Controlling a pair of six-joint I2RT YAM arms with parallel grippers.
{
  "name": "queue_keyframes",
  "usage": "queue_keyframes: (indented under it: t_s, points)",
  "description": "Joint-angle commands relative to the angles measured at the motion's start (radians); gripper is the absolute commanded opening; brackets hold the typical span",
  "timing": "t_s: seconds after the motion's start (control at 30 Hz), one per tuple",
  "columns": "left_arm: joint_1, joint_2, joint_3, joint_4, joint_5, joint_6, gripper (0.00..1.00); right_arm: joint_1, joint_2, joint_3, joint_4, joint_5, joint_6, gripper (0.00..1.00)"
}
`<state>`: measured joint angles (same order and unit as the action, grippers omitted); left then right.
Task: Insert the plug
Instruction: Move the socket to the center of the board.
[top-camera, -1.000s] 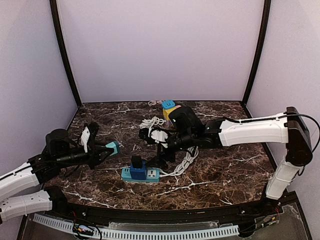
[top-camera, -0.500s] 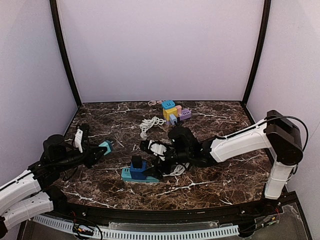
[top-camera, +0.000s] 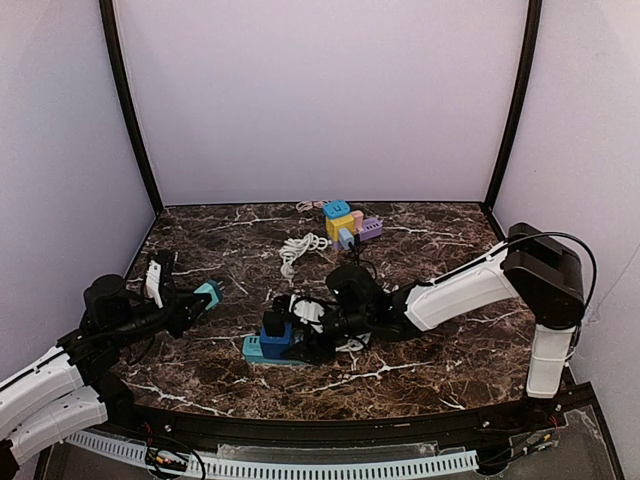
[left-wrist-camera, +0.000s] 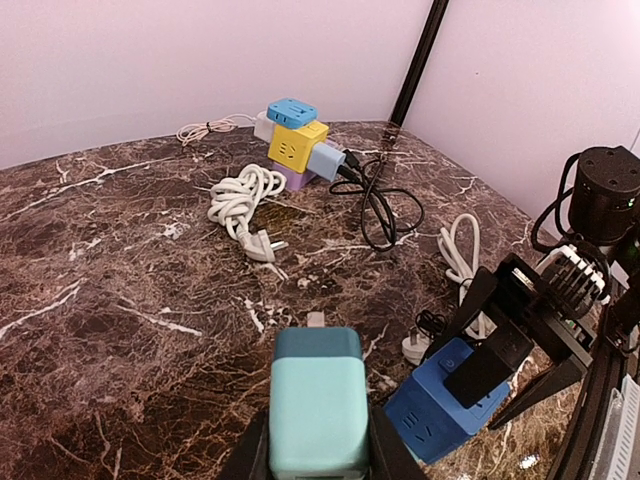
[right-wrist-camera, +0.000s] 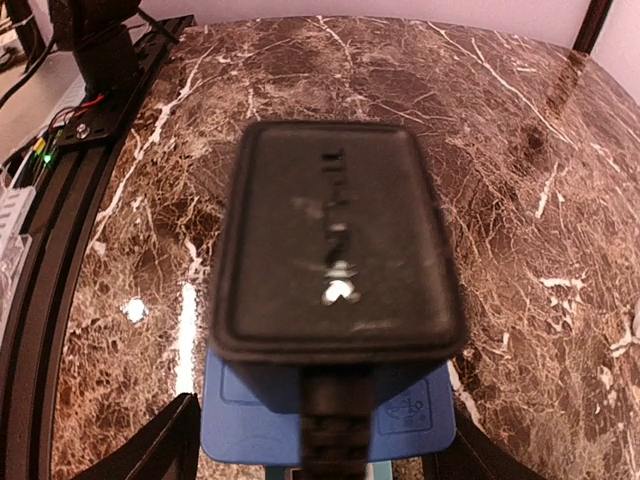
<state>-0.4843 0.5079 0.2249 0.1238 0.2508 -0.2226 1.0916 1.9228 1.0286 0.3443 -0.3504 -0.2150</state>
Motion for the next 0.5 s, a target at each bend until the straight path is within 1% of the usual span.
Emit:
queue_keyframes:
  t_s: [0.0,0.07,0.23,0.37,0.47]
  points:
    - [0.006,-0.011,-0.023,0.049,0.011,0.000,0.01,0.007,0.016,0.049,0.003,-0.013,0.019,0.65]
    - [0.006,-0.012,-0.028,0.060,0.004,0.002,0.01,0.008,0.036,0.079,-0.013,0.008,0.028,0.54]
    - [0.006,-0.011,-0.033,0.071,0.005,-0.001,0.01,0.001,0.080,0.144,-0.080,0.082,0.057,0.35]
    - [0.006,-0.005,-0.038,0.088,0.015,-0.002,0.01,-0.006,0.085,0.158,-0.068,0.121,0.113,0.25]
    - [0.004,0.010,-0.035,0.097,0.021,0.002,0.01,-0.016,0.076,0.165,-0.068,0.281,0.183,0.21]
